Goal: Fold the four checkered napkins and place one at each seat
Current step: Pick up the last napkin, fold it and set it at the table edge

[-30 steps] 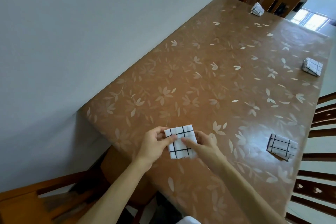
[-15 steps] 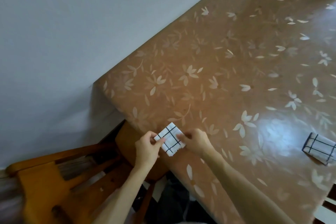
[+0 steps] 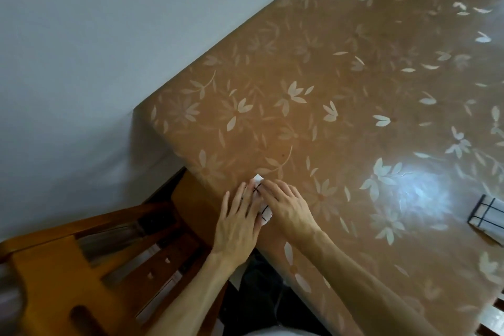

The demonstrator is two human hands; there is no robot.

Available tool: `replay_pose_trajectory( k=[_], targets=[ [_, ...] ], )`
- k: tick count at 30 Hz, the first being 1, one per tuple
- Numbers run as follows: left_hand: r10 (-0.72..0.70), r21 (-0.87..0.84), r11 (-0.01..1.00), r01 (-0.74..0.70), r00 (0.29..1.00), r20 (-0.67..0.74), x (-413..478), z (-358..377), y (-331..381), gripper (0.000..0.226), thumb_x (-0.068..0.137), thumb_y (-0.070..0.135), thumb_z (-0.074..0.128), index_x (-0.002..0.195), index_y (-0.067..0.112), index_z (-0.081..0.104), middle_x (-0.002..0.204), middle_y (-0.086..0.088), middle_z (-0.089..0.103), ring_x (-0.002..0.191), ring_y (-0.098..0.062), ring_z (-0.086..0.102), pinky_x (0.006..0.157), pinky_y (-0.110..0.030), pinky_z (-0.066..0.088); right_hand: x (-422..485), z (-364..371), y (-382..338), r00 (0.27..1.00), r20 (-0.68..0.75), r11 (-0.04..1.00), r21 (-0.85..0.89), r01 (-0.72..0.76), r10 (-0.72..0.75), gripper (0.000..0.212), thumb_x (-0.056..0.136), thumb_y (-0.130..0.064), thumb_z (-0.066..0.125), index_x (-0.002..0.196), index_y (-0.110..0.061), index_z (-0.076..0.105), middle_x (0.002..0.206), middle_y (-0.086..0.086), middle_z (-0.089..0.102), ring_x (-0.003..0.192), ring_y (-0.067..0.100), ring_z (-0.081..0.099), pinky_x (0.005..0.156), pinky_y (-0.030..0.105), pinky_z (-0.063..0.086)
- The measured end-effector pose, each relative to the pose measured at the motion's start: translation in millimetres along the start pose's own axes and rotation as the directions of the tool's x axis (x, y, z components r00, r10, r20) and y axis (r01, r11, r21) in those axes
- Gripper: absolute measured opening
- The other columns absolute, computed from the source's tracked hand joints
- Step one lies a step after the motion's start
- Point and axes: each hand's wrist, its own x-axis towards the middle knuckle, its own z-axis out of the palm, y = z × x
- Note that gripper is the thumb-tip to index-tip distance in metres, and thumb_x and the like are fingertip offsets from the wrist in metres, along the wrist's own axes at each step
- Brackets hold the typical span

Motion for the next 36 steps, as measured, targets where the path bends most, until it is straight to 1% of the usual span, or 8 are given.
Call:
replay_pose_trajectory(
  k=[5,12,18,22,25,29,32,36],
  targets=[
    [0.005,0.056,0.998,-0.005,1.000,0.000,-9.9,3.1,-11.3,0.067,0.105,0.048,0.028,0.162,0.018,0.010,0.171,-0.002,0.000,0.158,-0.029,0.006,0.123,-0.057,0.017,-27.6,0.4,23.1,0.996,0.083,0.991,-0.132,0.028,-0.017,0.051,0.091,-0.024,0.043,0.137,-0.013,0.061,0.146,0.004,0.056,0.131,0.022,0.058,0.097,0.038,0.055],
    [-0.059,0.010,0.998,0.059,0.998,-0.023,-13.8,-1.6,11.7,0.066,0.092,0.028,0.068,0.151,0.008,0.044,0.163,-0.021,0.030,0.148,-0.037,0.035,0.110,-0.050,0.045,-45.3,-3.8,1.3,0.979,0.109,0.985,-0.022,-0.171,0.172,0.069,0.066,-0.015,0.090,0.129,-0.008,0.062,0.126,0.012,0.048,0.096,0.028,0.061,0.078,0.032,0.058],
    [-0.143,-0.024,0.989,0.143,0.990,0.024,-16.2,-6.0,11.3,0.068,0.082,0.023,0.079,0.143,0.009,0.054,0.157,-0.021,0.041,0.142,-0.039,0.044,0.105,-0.050,0.050,-14.5,-20.6,-27.2,0.988,-0.154,1.000,-0.014,0.022,-0.024,0.026,0.080,-0.021,0.057,0.103,-0.009,0.060,0.098,0.008,0.044,0.076,0.026,0.059,0.055,0.030,0.059],
    [-0.148,-0.027,0.989,0.148,0.989,-0.019,-18.7,-7.0,-8.0,0.075,0.081,0.019,0.078,0.149,0.008,0.047,0.160,-0.021,0.036,0.146,-0.040,0.039,0.107,-0.056,0.047,-8.1,-11.1,-37.0,0.988,0.103,0.993,0.003,-0.117,0.116,0.031,0.088,-0.031,0.055,0.116,-0.018,0.063,0.107,0.006,0.059,0.092,0.026,0.056,0.074,0.037,0.056],
    [-0.138,-0.038,0.990,0.137,0.990,-0.027,-19.7,-5.1,-14.9,0.078,0.087,0.022,0.070,0.156,0.012,0.035,0.164,-0.018,0.028,0.150,-0.038,0.032,0.112,-0.055,0.042,-4.5,-10.8,-39.3,0.988,0.103,0.993,0.014,-0.117,0.115,0.038,0.087,-0.041,0.060,0.115,-0.017,0.067,0.106,0.006,0.065,0.094,0.027,0.060,0.078,0.037,0.057],
    [-0.119,-0.014,0.993,0.119,0.993,-0.021,-20.8,-0.5,-15.1,0.072,0.100,0.032,0.045,0.162,0.014,0.013,0.169,-0.013,0.012,0.156,-0.031,0.016,0.120,-0.052,0.033,4.7,-2.1,-45.8,0.984,0.155,0.994,0.047,-0.100,0.091,0.065,0.092,-0.037,0.054,0.150,-0.011,0.038,0.157,0.011,0.040,0.146,0.027,0.038,0.116,0.043,0.039],
    [-0.132,0.009,0.991,0.132,0.991,-0.014,-21.2,0.9,-15.1,0.070,0.102,0.039,0.038,0.161,0.011,0.014,0.170,-0.012,0.009,0.157,-0.029,0.012,0.121,-0.053,0.030,10.1,2.9,-50.3,0.975,0.222,0.999,0.048,-0.013,0.002,0.058,0.097,-0.031,0.035,0.151,-0.009,0.039,0.159,0.009,0.038,0.149,0.023,0.031,0.119,0.045,0.034],
    [-0.069,0.043,0.997,0.070,0.997,-0.024,-22.3,4.3,-24.8,0.067,0.104,0.044,0.023,0.162,0.015,0.006,0.171,-0.011,0.002,0.157,-0.028,0.007,0.123,-0.055,0.022,0.8,7.2,-33.5,0.939,0.343,0.999,0.018,-0.049,0.040,0.066,0.104,-0.054,0.014,0.157,-0.014,0.016,0.167,0.002,0.010,0.155,0.019,0.003,0.123,0.042,0.001]
  ],
)
